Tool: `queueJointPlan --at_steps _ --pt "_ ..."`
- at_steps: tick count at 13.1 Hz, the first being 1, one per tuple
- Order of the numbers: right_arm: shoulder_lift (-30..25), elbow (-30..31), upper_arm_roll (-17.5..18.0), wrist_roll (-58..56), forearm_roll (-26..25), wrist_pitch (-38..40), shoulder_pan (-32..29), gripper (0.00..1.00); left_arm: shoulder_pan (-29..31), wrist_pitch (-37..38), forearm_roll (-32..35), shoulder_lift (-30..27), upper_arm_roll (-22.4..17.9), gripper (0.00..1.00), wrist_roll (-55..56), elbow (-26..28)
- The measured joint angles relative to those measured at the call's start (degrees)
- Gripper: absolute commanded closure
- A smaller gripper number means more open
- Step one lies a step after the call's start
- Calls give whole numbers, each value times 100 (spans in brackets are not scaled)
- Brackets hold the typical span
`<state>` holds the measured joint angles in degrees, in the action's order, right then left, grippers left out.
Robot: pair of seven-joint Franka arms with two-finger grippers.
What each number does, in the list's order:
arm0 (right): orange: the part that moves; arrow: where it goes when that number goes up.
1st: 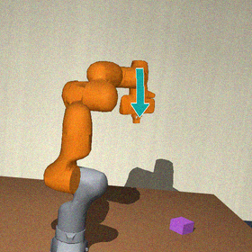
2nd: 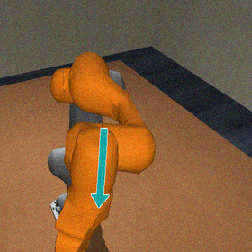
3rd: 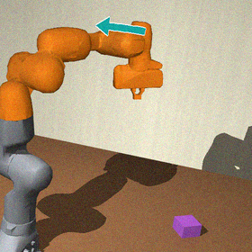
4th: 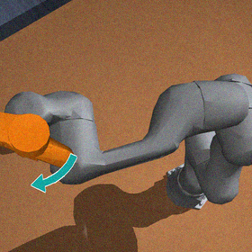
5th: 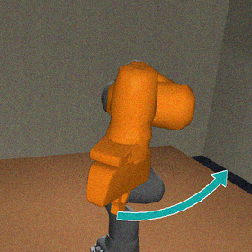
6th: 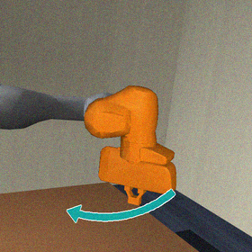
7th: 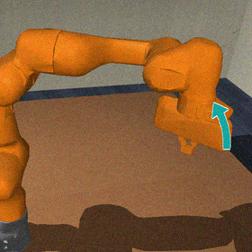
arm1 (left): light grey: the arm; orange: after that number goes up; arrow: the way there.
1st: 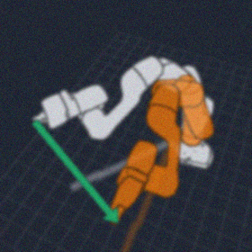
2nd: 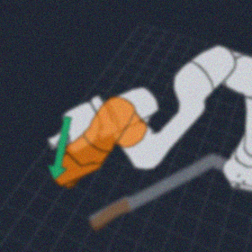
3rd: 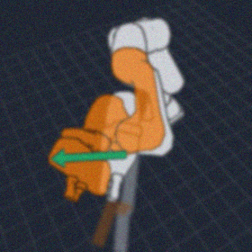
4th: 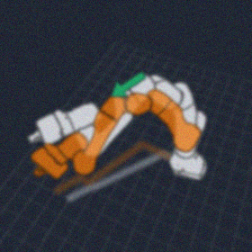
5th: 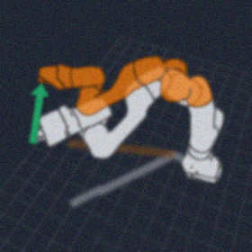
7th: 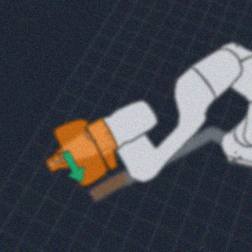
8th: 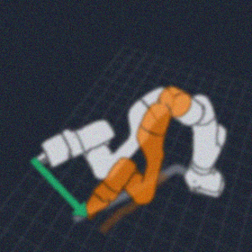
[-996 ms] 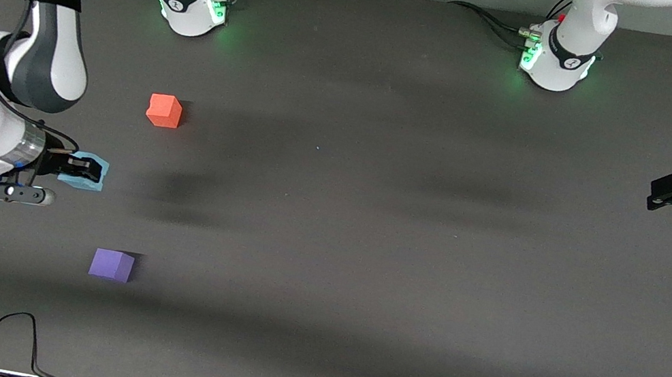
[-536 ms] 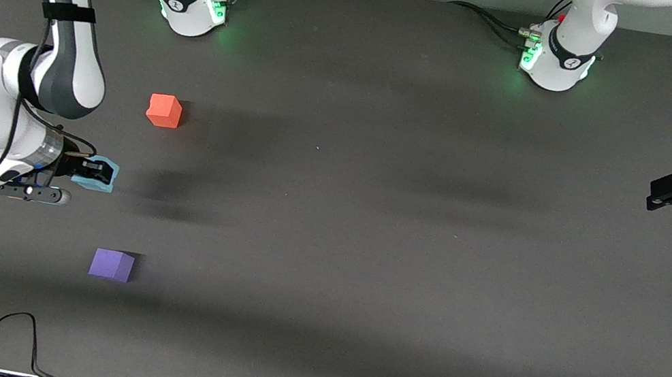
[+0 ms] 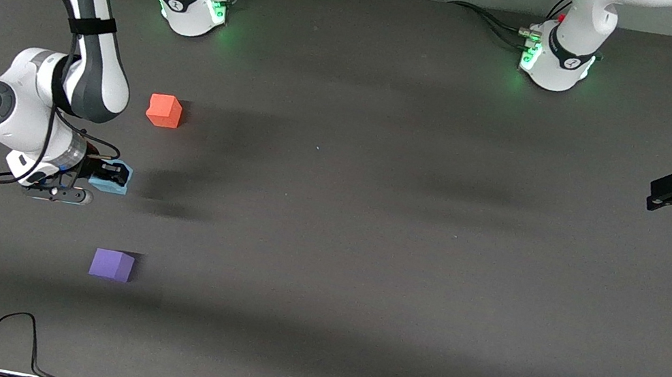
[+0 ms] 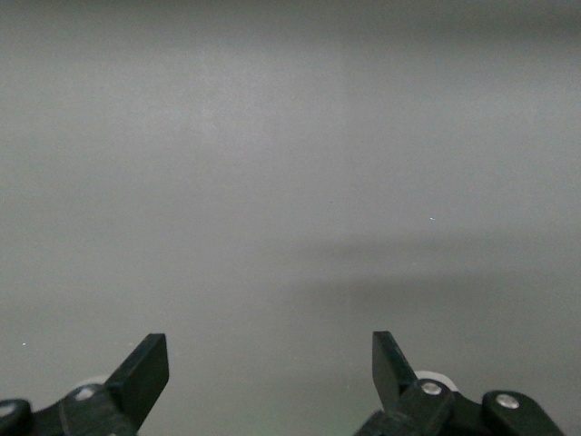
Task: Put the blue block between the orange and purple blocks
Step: 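Carry the blue cube with the right gripper toward the purple cube, then lower the blue cube between the orange and purple cubes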
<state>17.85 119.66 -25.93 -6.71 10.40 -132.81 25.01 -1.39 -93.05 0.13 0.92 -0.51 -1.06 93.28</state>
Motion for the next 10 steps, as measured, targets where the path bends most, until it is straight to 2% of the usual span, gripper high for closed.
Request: queueJointPlan --at_steps 3,10 --pt "153 69 0 -185 447 -62 2 79 2 0 0 1 0 0 0 0" --pt "561 561 15 -289 677 -1152 314 78 4 -3 0 58 0 0 0 0"
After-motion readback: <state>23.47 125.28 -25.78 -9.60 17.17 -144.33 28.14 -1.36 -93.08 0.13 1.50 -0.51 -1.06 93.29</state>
